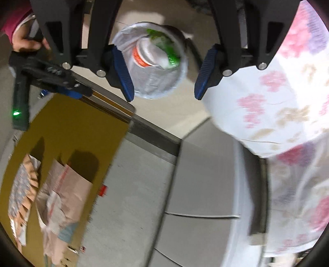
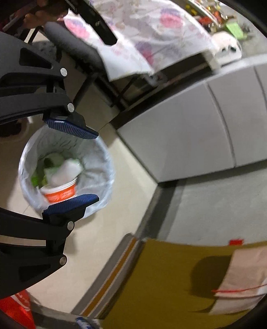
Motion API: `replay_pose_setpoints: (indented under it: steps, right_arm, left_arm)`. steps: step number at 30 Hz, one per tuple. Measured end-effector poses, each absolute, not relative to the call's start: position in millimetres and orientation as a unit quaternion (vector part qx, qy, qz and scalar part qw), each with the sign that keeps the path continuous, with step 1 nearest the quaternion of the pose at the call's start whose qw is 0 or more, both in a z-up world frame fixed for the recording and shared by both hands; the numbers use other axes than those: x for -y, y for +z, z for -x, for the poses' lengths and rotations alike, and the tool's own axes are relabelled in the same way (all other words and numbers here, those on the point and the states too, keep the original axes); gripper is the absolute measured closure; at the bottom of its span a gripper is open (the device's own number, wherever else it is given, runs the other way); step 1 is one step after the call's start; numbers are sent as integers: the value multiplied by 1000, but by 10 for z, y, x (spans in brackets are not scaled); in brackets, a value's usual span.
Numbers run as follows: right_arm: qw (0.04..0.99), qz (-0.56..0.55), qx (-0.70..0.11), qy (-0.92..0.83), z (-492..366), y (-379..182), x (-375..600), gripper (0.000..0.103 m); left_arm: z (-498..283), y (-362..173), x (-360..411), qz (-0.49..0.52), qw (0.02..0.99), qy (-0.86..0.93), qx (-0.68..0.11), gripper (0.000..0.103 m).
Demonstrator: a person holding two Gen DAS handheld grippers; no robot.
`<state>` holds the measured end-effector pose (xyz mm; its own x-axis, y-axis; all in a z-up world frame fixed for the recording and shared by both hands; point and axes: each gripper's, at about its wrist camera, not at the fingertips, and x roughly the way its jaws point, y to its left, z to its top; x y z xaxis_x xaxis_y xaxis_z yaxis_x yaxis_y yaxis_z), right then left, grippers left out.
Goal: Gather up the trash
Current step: 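Move both tools back toward the chair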
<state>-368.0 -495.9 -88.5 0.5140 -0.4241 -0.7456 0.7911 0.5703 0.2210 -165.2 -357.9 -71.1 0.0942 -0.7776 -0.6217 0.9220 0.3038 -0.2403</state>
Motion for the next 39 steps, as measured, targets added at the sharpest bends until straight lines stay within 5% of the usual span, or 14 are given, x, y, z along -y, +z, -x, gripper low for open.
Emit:
replay_pose_setpoints:
  steps: [13,29,31,33,35,39]
  right_arm:
    - [914,-196,-292,-201,2530,-137,4128,46]
    - [936,-97,-337,-3,860,-62,2766,44]
    - [934,-96,-344,6,732,-100,2710,48]
    - [933,-90,-347,9,599,-131,2646,66]
    - [933,-83,-349,9,495,-147,2586,74]
    - [934,-70,-349,8,334,-173,2541,76]
  left_arm:
    - [1089,-423,2225,-86,841,-427,-322,31]
    - [89,-458,234,16,922,-171,-347,28]
    - [-37,-477,168,33,918,-171,-356,28]
    - [-207,-494,210,35,915,-169,-364,28]
    - [-363,-529,293,34,912,-170,-372,31]
    - [-673,-676,461,27,902,-167,-398,45]
